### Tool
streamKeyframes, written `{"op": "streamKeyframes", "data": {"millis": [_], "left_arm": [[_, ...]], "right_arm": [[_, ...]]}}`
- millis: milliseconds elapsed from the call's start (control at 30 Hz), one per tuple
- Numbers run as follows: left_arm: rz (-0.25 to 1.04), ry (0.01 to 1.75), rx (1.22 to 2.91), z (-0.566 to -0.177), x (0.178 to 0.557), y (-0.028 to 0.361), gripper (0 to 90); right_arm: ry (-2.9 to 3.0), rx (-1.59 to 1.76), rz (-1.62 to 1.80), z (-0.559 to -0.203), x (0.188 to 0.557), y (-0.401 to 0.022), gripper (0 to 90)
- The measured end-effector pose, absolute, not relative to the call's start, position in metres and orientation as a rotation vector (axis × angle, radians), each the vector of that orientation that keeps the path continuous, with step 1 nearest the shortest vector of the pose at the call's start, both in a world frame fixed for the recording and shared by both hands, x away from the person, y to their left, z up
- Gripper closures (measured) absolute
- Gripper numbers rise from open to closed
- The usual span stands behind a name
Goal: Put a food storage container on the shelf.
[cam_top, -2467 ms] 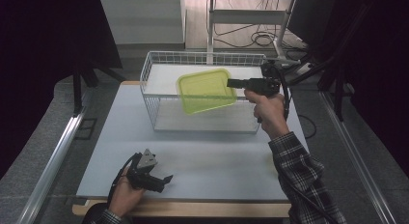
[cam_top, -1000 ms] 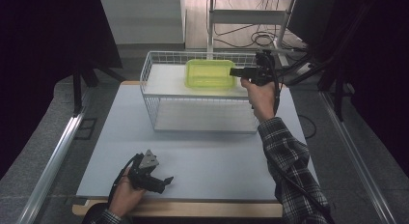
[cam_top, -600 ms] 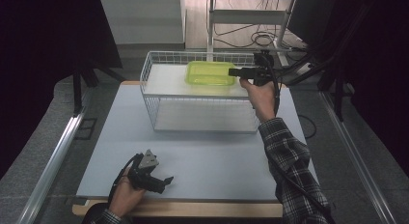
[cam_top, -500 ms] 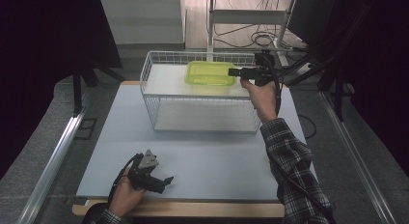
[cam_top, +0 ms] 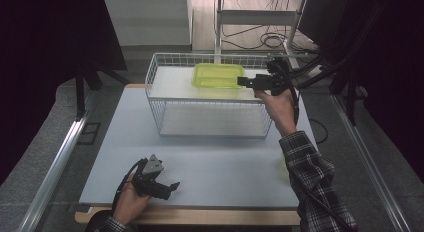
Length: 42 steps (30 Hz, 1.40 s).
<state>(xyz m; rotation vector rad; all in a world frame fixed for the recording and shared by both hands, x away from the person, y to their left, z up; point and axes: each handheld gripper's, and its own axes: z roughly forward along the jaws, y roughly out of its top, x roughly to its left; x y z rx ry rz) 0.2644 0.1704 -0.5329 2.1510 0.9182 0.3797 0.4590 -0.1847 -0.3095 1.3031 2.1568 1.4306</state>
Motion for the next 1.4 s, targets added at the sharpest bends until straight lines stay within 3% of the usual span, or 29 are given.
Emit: {"op": "streamKeyframes", "data": {"millis": [800,1400], "left_arm": [[0.397,0.941,2.119,-0.532,0.265,0.174,0.6],[0.402,0.954,2.091,-0.53,0.264,0.176,1.4]], "right_arm": [[2.222,1.094,1.366,-0.318,0.419,-0.19,6.0],[2.308,1.021,1.279,-0.351,0.394,-0.197,1.1]]}}
